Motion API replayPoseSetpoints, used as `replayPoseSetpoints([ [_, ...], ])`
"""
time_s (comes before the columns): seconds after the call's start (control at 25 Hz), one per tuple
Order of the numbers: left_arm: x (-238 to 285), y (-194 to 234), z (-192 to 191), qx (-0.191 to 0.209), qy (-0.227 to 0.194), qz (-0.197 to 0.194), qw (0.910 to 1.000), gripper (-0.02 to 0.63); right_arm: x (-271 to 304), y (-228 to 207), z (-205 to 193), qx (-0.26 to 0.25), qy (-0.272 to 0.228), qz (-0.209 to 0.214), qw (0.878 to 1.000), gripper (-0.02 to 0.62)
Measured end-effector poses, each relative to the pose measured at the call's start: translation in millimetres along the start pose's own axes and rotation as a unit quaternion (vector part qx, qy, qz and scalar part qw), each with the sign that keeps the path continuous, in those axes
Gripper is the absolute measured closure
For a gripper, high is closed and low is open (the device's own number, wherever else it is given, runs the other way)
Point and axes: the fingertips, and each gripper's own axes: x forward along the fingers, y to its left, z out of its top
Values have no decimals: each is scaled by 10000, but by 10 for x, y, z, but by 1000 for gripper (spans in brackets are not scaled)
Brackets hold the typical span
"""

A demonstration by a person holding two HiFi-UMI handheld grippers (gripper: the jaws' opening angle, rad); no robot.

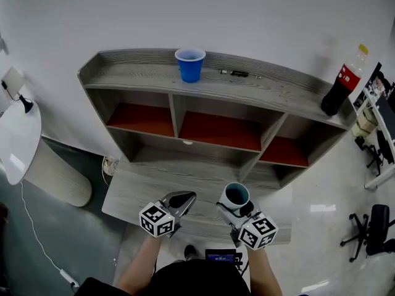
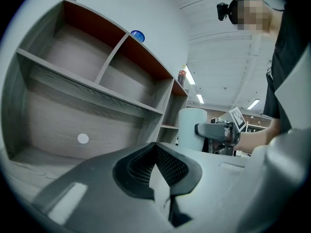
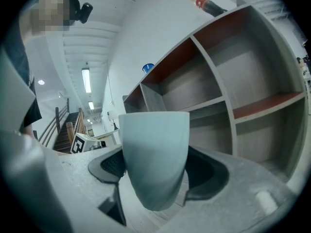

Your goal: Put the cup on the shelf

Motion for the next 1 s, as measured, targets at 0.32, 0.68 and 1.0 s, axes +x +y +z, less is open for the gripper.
replayPoseSetpoints([
  [0.32, 196, -102, -33, -18, 9, -63, 10000, 604, -50, -140, 36, -44, 65, -12, 10000, 235],
  [0.68, 195, -128, 68, 152, -34, 268, 9995, 604, -1, -110, 105, -145, 95, 354, 9992, 235],
  [1.0, 183, -193, 32, 171, -16, 379, 9991, 604, -48, -114, 106, -129, 100, 477, 9987, 235],
])
